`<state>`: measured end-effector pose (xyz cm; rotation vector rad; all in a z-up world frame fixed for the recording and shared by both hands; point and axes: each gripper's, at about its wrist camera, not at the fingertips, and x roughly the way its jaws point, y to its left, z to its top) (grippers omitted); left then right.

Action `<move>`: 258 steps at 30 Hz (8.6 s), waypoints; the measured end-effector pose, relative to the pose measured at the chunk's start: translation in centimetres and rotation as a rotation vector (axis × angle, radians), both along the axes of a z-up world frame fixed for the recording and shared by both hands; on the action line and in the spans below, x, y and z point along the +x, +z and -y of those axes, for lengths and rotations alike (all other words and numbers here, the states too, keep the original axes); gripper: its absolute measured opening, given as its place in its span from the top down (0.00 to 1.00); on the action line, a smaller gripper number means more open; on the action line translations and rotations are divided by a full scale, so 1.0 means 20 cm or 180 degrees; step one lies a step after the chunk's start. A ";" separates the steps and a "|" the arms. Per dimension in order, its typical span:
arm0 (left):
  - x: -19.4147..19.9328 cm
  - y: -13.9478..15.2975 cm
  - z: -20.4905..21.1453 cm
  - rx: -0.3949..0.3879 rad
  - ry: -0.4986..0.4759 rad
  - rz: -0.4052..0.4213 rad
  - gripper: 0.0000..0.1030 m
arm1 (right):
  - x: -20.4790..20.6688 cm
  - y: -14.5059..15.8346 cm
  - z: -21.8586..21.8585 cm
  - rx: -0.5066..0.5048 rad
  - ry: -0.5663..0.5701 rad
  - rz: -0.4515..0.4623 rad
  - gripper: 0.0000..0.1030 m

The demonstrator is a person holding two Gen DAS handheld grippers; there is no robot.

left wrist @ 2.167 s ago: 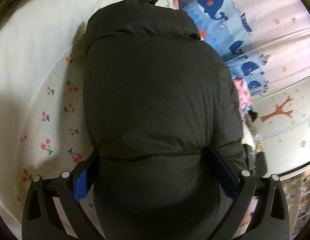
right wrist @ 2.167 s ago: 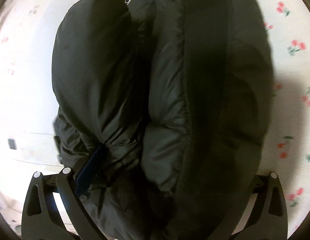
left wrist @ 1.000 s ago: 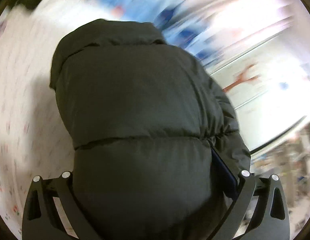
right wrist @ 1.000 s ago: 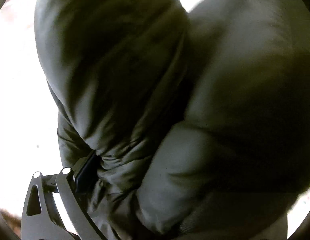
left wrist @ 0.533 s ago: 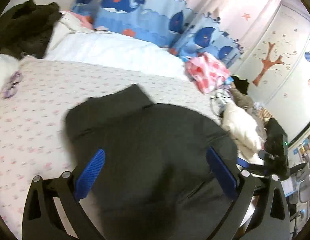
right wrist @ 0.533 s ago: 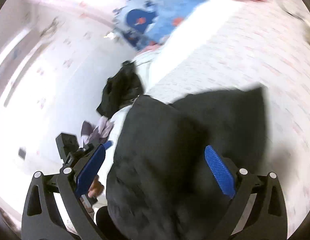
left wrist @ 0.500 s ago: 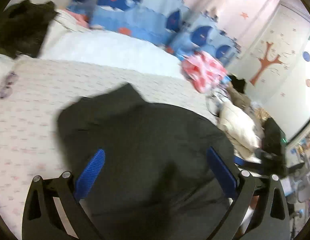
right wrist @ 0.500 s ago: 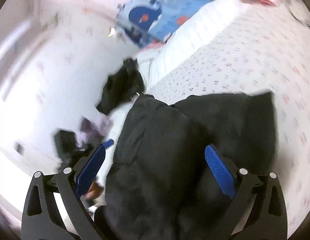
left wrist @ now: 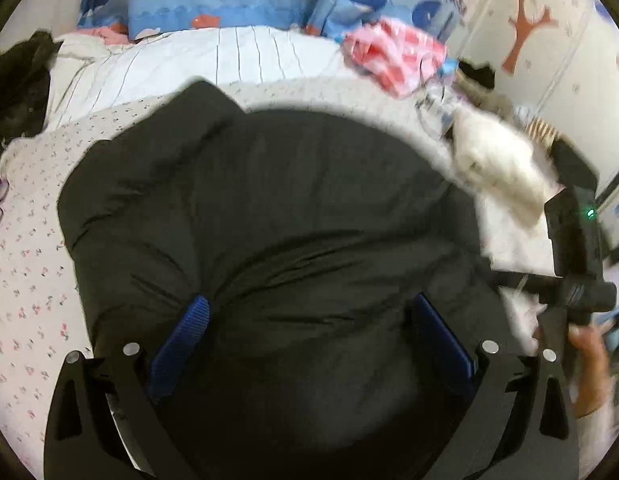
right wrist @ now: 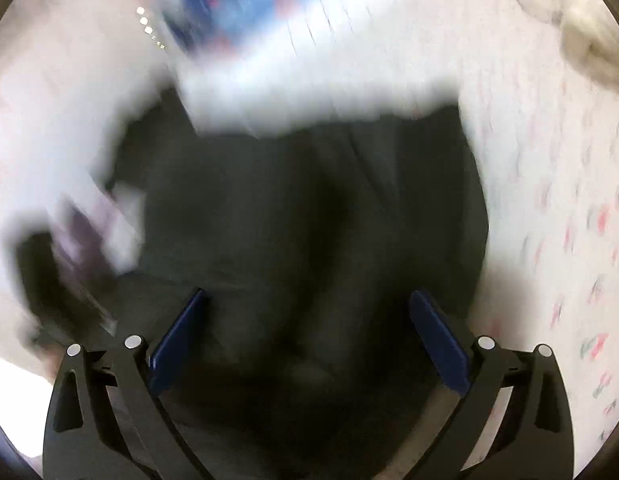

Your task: Fold large clothes

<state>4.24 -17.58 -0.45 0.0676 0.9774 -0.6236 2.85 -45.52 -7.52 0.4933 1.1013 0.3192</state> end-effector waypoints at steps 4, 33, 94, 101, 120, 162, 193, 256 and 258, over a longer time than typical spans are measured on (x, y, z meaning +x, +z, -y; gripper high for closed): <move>-0.08 0.08 -0.12 -0.0374 0.0122 -0.0045 0.06 | -0.12 0.04 0.04 0.0285 -0.0073 0.0172 0.07; 0.04 -0.11 -0.43 -0.0441 0.0566 -0.0357 0.06 | 0.15 0.34 -0.28 -0.0520 -0.0390 0.0438 0.07; -0.79 0.30 -0.26 0.0231 0.0717 0.0660 0.06 | -0.84 0.57 -0.77 -0.1658 -0.0506 0.0913 0.07; -0.81 0.29 -0.22 0.0269 0.0695 0.0639 0.06 | -0.88 0.58 -0.73 -0.1600 -0.0504 0.0875 0.07; -0.91 0.35 -0.18 0.0306 0.0657 0.0668 0.06 | -1.00 0.61 -0.72 -0.1538 -0.0484 0.0854 0.07; -0.87 0.26 -0.25 0.0453 0.0798 0.0365 0.06 | -0.97 0.57 -0.74 -0.1705 -0.0330 0.0629 0.07; -0.87 0.28 -0.24 0.0495 0.0910 0.0363 0.06 | -0.97 0.57 -0.75 -0.1637 -0.0291 0.0621 0.07; -0.89 0.26 -0.22 0.0514 0.0856 0.0366 0.06 | -1.00 0.70 -0.80 -0.1607 -0.0385 0.0866 0.07; -0.89 0.26 -0.21 0.0516 0.0857 0.0365 0.06 | -1.00 0.70 -0.80 -0.1607 -0.0386 0.0866 0.07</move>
